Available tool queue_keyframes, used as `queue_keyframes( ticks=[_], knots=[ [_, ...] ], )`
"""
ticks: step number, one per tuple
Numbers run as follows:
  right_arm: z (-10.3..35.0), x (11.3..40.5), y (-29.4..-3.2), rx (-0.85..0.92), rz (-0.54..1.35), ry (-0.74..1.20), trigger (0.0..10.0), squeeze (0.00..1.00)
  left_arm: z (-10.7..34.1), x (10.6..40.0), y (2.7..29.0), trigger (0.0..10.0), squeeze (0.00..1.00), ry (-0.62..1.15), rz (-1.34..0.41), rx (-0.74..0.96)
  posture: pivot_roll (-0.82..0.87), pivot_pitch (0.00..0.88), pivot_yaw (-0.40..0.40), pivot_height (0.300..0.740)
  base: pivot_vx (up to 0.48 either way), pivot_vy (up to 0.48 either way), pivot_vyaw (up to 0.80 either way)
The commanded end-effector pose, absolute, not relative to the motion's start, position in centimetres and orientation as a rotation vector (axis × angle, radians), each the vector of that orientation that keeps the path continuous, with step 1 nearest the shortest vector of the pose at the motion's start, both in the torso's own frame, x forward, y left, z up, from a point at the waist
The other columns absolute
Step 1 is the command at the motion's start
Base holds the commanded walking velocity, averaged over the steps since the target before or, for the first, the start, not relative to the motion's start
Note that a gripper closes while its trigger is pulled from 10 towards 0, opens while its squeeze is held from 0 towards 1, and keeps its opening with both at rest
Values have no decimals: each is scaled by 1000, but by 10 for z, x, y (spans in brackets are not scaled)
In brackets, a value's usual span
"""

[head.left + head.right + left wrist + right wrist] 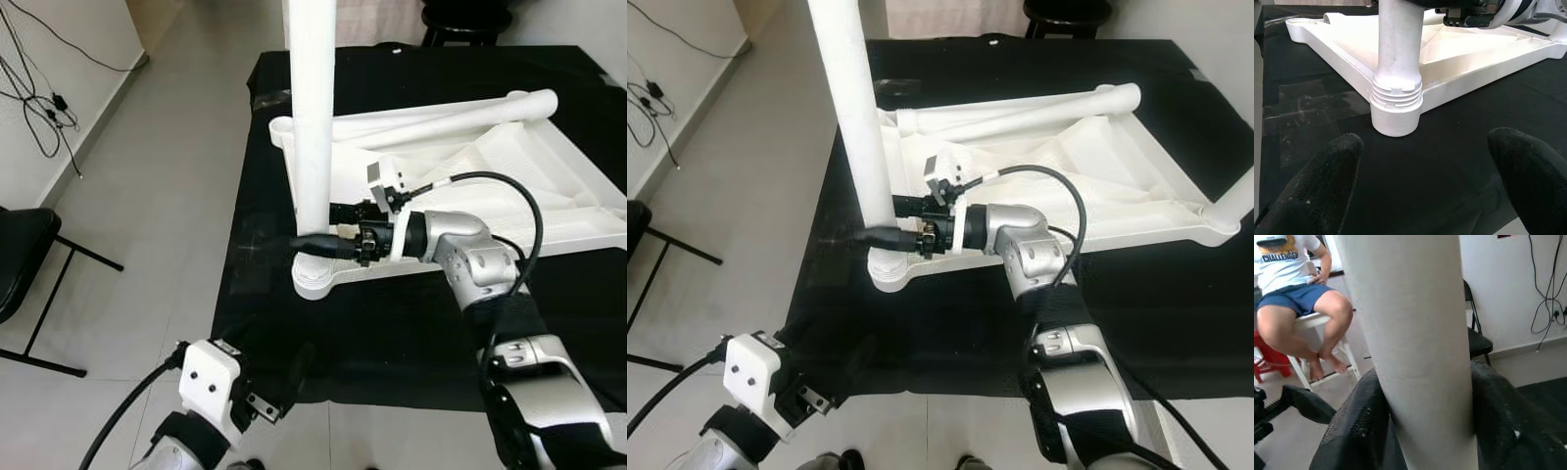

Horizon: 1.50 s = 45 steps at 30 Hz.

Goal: Building children table

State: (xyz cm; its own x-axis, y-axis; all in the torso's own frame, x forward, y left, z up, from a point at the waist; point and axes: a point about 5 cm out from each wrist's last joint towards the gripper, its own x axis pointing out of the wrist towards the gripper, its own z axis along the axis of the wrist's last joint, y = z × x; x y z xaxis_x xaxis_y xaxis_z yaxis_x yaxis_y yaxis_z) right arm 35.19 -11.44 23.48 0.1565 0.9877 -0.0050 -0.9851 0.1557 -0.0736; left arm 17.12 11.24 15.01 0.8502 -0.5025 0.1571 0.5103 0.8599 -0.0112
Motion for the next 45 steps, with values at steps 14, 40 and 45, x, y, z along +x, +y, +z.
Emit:
queue_keyframes(
  ticks=[14, 40, 45],
  knots=[
    [188, 345, -132, -99, 701, -14, 0, 0, 151, 170, 113, 10000, 0, -151, -530, -59, -72, 221, -1, 740, 0, 0, 0],
    [229, 322, -102, -156, 1187, -145, 10000, 0, 151, 174, 113, 10000, 0, -155, -533, -66, -52, 205, 1, 740, 0, 0, 0],
    [238, 321, -100, -187, 1379, -140, 10000, 0, 151, 174, 113, 10000, 0, -154, -533, -67, -42, 202, -3, 740, 0, 0, 0]
  ],
)
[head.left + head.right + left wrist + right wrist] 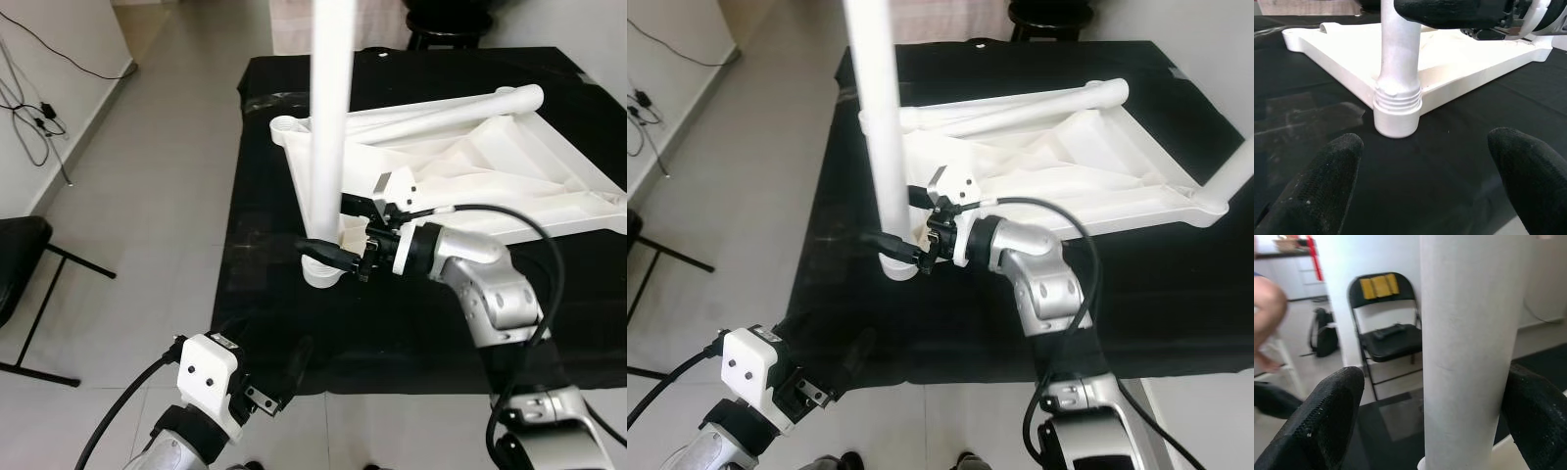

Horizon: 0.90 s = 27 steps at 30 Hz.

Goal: Building children table

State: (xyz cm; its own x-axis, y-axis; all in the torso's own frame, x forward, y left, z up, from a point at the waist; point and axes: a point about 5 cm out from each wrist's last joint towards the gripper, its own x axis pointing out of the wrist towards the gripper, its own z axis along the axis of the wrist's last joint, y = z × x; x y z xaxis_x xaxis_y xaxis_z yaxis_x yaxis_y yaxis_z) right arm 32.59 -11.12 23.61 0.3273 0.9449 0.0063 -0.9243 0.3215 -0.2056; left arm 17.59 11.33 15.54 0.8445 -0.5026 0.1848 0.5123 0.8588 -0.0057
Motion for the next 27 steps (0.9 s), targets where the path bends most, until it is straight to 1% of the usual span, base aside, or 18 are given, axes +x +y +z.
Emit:
queue_keyframes(
  ticks=[1, 7, 8, 13, 14, 15, 16, 17, 18, 19, 20, 21, 22, 27],
  knots=[
    [241, 323, -99, -202, 1422, -144, 10000, 0, 151, 173, 113, 10000, 0, -154, -532, -67, -40, 202, -4, 740, 0, 0, 0],
    [246, 327, -92, -171, 1530, -132, 10000, 0, 151, 173, 112, 10000, 0, -154, -529, -69, -22, 202, -2, 740, 0, 0, 0],
    [244, 327, -92, -181, 1583, -118, 10000, 0, 150, 172, 111, 10000, 0, -152, -529, -66, -2, 193, -1, 740, 0, 0, 0],
    [245, 330, -92, -194, 1607, -117, 10000, 0, 150, 172, 111, 10000, 0, -150, -528, -65, -3, 190, -3, 740, 0, 0, 0],
    [246, 330, -93, -198, 1611, -118, 9255, 0, 150, 172, 111, 10000, 0, -150, -528, -65, -3, 190, -3, 740, 0, 0, 0],
    [246, 330, -93, -198, 1611, -118, 9255, 0, 150, 172, 111, 10000, 0, -150, -528, -65, -3, 190, -3, 740, 0, 0, 0],
    [246, 330, -94, -203, 1612, -116, 7529, 0, 150, 172, 111, 10000, 0, -150, -529, -66, -6, 189, -3, 740, 0, 0, 0],
    [246, 330, -94, -203, 1612, -116, 7529, 0, 150, 172, 111, 10000, 0, -150, -529, -66, -6, 189, -3, 740, 0, 0, 0],
    [245, 331, -96, -213, 1613, -112, 8000, 0, 150, 172, 110, 10000, 0, -150, -529, -67, -8, 188, -1, 740, 0, 0, 0],
    [245, 331, -96, -213, 1613, -112, 8000, 0, 150, 172, 110, 10000, 0, -150, -529, -67, -8, 188, -1, 740, 0, 0, 0],
    [244, 332, -97, -217, 1610, -108, 2745, 0, 150, 172, 110, 10000, 0, -150, -531, -68, -10, 188, -1, 740, 0, 0, 0],
    [244, 332, -97, -217, 1610, -108, 2745, 0, 150, 172, 110, 10000, 0, -150, -531, -68, -10, 188, -1, 740, 0, 0, 0],
    [241, 331, -98, -219, 1612, -100, 0, 0, 150, 172, 110, 10000, 0, -150, -534, -68, -11, 188, 1, 740, 0, 0, 0],
    [232, 329, -104, -214, 1617, -71, 0, 0, 150, 172, 109, 10000, 0, -149, -539, -70, -20, 191, 1, 740, 0, 0, 0]
  ],
)
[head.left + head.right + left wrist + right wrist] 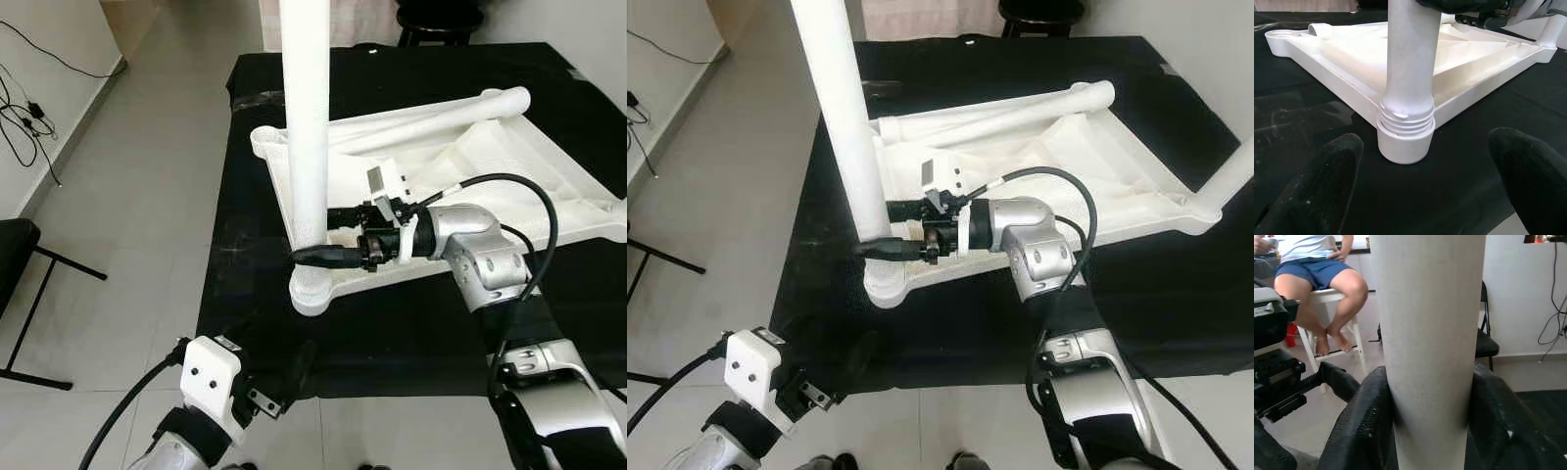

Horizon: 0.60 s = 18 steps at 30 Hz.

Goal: Building children table

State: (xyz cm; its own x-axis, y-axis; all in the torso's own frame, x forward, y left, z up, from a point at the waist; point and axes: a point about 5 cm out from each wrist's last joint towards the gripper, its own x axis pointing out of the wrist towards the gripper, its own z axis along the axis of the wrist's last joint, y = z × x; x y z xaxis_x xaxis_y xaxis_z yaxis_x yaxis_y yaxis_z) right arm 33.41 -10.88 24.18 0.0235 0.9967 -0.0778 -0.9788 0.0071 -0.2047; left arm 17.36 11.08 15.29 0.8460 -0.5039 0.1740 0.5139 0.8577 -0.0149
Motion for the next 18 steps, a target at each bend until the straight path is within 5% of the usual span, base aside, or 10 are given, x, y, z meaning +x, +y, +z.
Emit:
queue_keyframes(
  ticks=[1, 10, 12, 13, 14, 18],
  knots=[
    [232, 329, -104, -214, 1617, -71, 0, 0, 150, 172, 109, 10000, 0, -149, -539, -70, -20, 191, 1, 740, 0, 0, 0],
    [209, 321, -113, -195, 1390, -23, 0, 0, 150, 173, 108, 10000, 0, -153, -536, -73, -52, 201, -16, 740, 0, 0, 0],
    [189, 323, -111, -189, 722, 13, 0, 0, 150, 173, 110, 10000, 0, -155, -533, -71, -63, 214, -14, 740, 0, 0, 0],
    [189, 323, -111, -189, 722, 13, 0, 0, 150, 173, 110, 10000, 0, -155, -533, -71, -63, 214, -14, 740, 0, 0, 0],
    [183, 319, -122, -177, 432, 51, 0, 0, 150, 173, 111, 10000, 0, -155, -533, -71, -63, 214, -14, 740, 0, 0, 0],
    [175, 302, -110, -192, 418, 43, 0, 0, 150, 175, 111, 10000, 0, -155, -537, -70, -65, 198, -2, 740, 0, 0, 0]
  ],
)
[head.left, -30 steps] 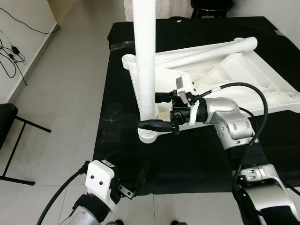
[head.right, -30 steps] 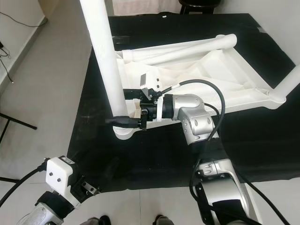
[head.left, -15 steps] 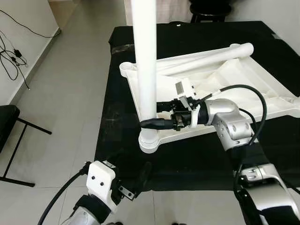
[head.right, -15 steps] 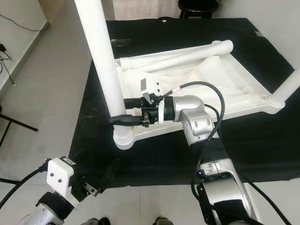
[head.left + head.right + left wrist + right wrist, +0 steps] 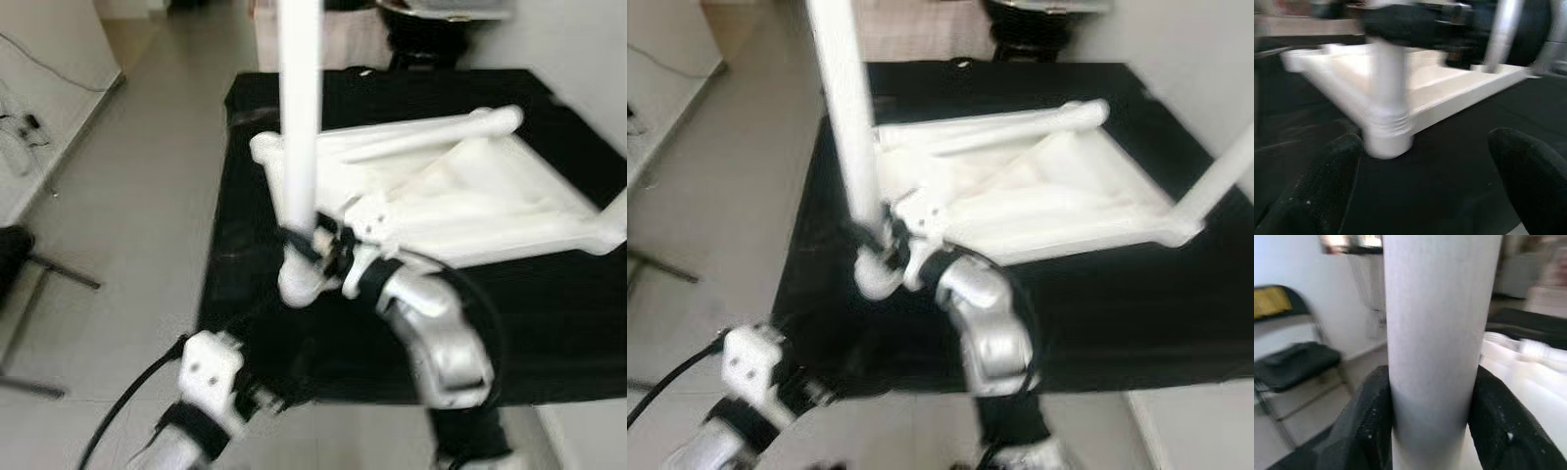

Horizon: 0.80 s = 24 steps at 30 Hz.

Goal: Building children table

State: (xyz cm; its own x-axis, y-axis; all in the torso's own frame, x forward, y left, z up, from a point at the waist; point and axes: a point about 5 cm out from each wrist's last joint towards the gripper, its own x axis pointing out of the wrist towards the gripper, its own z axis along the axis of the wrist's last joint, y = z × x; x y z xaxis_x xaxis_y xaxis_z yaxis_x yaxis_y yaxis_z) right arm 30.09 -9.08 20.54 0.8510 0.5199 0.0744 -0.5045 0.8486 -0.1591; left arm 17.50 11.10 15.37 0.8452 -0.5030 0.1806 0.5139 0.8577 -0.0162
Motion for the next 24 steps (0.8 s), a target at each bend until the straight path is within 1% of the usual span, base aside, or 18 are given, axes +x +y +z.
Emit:
queue_keyframes(
  ticks=[1, 4, 6, 9, 10, 13, 14, 15, 16, 17, 18, 19, 20, 21, 22, 23, 24],
  knots=[
    [173, 302, -102, -192, 488, 31, 0, 0, 150, 176, 111, 10000, 0, -155, -540, -68, -54, 196, -9, 740, 0, 0, 0],
    [175, 306, -96, -177, 534, 22, 0, 0, 150, 176, 112, 10000, 0, -155, -539, -65, -57, 193, -8, 740, 0, 0, 0],
    [180, 311, -93, -160, 535, 15, 0, 0, 149, 177, 113, 10000, 0, -157, -532, -63, -55, 189, -11, 740, 0, 0, 0],
    [182, 311, -90, -151, 517, 18, 0, 0, 150, 177, 113, 10000, 0, -159, -529, -62, -54, 189, -12, 740, 0, 0, 0],
    [186, 310, -84, -137, 534, 22, 10000, 0, 150, 178, 113, 10000, 0, -161, -525, -61, -50, 187, -12, 740, 0, 0, 0],
    [190, 310, -82, -136, 550, 10, 10000, 0, 150, 178, 113, 10000, 0, -161, -525, -61, -50, 187, -12, 740, 0, 0, 0],
    [195, 310, -76, -113, 657, -8, 10000, 314, 150, 178, 113, 10000, 0, -161, -525, -61, -51, 183, -10, 740, 0, 0, 0],
    [195, 310, -76, -113, 657, -8, 10000, 314, 150, 178, 113, 10000, 0, -161, -525, -61, -51, 183, -10, 740, 0, 0, 0],
    [203, 310, -71, -95, 786, -43, 10000, 1000, 150, 179, 113, 10000, 0, -161, -525, -61, -48, 181, -10, 740, 0, 0, 0],
    [209, 309, -69, -85, 873, -68, 10000, 1000, 149, 179, 113, 10000, 0, -161, -526, -61, -48, 181, -10, 740, 0, 0, 0],
    [217, 309, -69, -89, 1001, -101, 10000, 1000, 149, 179, 112, 10000, 0, -161, -526, -62, -44, 179, -11, 740, 0, 0, 0],
    [217, 309, -69, -89, 1001, -101, 10000, 1000, 149, 179, 112, 10000, 0, -161, -526, -62, -44, 179, -11, 740, 0, 0, 0],
    [224, 309, -69, -99, 1111, -121, 10000, 1000, 150, 179, 112, 10000, 0, -162, -526, -62, -42, 180, -11, 740, 0, 0, 0],
    [228, 309, -70, -106, 1177, -131, 10000, 1000, 150, 179, 112, 10000, 0, -162, -526, -62, -40, 180, -11, 740, 0, 0, 0],
    [228, 309, -70, -106, 1177, -131, 10000, 1000, 150, 179, 112, 10000, 0, -162, -526, -62, -40, 180, -11, 740, 0, 0, 0],
    [231, 310, -71, -137, 1224, -142, 10000, 0, 150, 179, 112, 10000, 0, -162, -526, -62, -40, 180, -11, 740, 0, 0, 0],
    [235, 311, -71, -161, 1278, -147, 10000, 0, 150, 179, 112, 10000, 0, -163, -525, -63, -27, 182, -11, 740, 0, 0, 0]
  ],
)
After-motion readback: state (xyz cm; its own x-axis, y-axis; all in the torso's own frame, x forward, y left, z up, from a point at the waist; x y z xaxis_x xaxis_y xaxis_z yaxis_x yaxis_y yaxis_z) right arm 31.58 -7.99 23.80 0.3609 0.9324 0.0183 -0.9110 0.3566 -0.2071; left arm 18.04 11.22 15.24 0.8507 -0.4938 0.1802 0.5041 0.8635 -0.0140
